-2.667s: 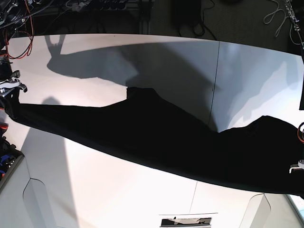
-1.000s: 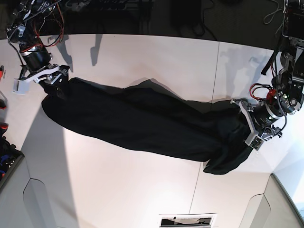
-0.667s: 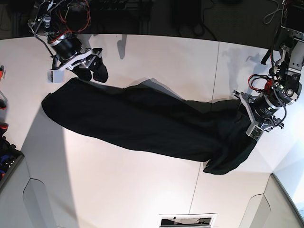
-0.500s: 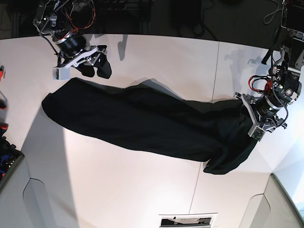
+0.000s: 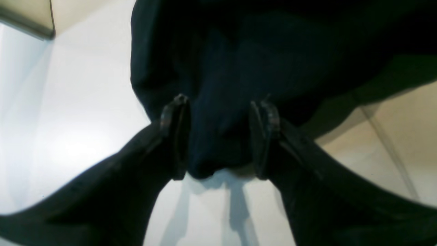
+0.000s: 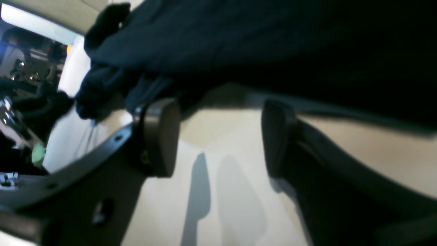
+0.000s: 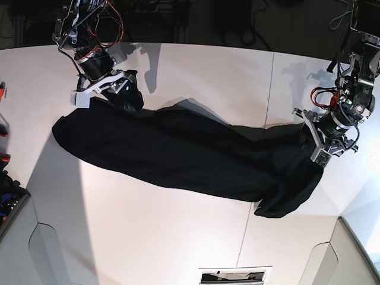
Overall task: Layout the t-shirt on the table in an organized manner, then fold the t-shirt properly
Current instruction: 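Release the shirt and regrasp its ends with both grippers, then lift the shirt with both grippers and lay it back down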
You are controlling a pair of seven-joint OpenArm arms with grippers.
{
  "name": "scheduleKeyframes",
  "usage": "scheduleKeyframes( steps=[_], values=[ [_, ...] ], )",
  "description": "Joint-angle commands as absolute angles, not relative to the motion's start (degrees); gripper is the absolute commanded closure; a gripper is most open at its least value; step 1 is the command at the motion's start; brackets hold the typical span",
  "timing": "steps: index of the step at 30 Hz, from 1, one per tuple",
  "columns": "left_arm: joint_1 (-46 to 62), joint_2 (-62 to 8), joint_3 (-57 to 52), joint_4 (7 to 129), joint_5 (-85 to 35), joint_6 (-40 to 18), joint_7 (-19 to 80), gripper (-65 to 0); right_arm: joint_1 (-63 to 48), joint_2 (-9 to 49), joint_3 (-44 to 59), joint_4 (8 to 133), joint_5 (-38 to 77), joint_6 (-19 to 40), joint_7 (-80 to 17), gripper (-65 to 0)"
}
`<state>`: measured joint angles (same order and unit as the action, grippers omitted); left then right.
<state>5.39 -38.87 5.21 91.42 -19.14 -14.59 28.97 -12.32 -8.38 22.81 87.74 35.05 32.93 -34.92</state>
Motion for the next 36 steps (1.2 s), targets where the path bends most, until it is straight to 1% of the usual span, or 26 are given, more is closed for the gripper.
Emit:
scheduleKeyframes(
  steps=[1,6,11,18,24,25,26,28,29,31,33,34,36],
  values=[
    [4.8,-39.8,4.6,91.3,-19.2,-14.2,27.2,-30.0,-12.3,-8.6,21.9,87.4,33.8,31.9,-36.2,-38.3],
    [4.8,-39.8,4.6,87.7,-19.2,-14.2,26.7,-30.0,-11.7,-8.6,16.6,87.4,33.0,31.9,-35.7,-38.3],
    [4.8,-39.8,4.6,87.2,-19.3,-14.2,24.2,-30.0,-10.5,-8.6,12.9,87.4,30.3,31.7,-32.8,-38.3],
    [4.8,-39.7,4.6,87.2,-19.5,-14.2,23.1,-30.0,-7.2,-8.6,12.4,87.0,29.3,31.3,-32.8,-38.3],
    [4.8,-37.7,4.6,86.3,-19.4,-14.2,23.1,-30.0,-3.9,-8.6,12.3,83.1,29.0,31.3,-32.6,-37.6],
    [4.8,-37.5,4.6,85.9,-19.4,-14.2,23.0,-29.9,-3.3,-8.6,12.3,82.4,28.5,31.3,-32.6,-33.6],
    [4.8,-37.3,4.6,85.5,-19.4,-14.2,22.9,-29.9,-2.9,-8.6,12.3,81.9,28.0,31.3,-32.6,-26.8],
    [4.7,-37.1,4.6,84.4,-19.4,-14.2,22.7,-29.6,-2.3,-8.6,12.3,81.1,26.9,31.3,-32.6,-8.3],
    [4.7,-37.1,4.6,83.9,-19.4,-14.2,22.4,-27.9,-2.2,-8.6,12.3,81.1,26.5,31.4,-32.6,0.0],
    [4.6,-37.2,4.6,83.0,-19.3,-14.2,22.4,-23.5,-2.2,-8.6,12.4,81.3,26.5,31.5,-32.6,0.0],
    [4.1,-37.1,4.6,82.5,-18.0,-14.2,22.5,-17.6,-2.2,-8.6,12.3,81.7,27.0,31.9,-32.7,0.0],
    [3.9,-37.2,4.6,82.5,-17.1,-14.2,22.5,-13.3,-2.3,-8.6,12.4,82.1,27.7,32.0,-33.2,0.0],
    [3.1,-37.5,4.6,82.5,-14.7,-14.2,23.1,-2.8,-2.3,-8.6,12.4,84.0,28.8,32.0,-34.4,0.0]
  ],
)
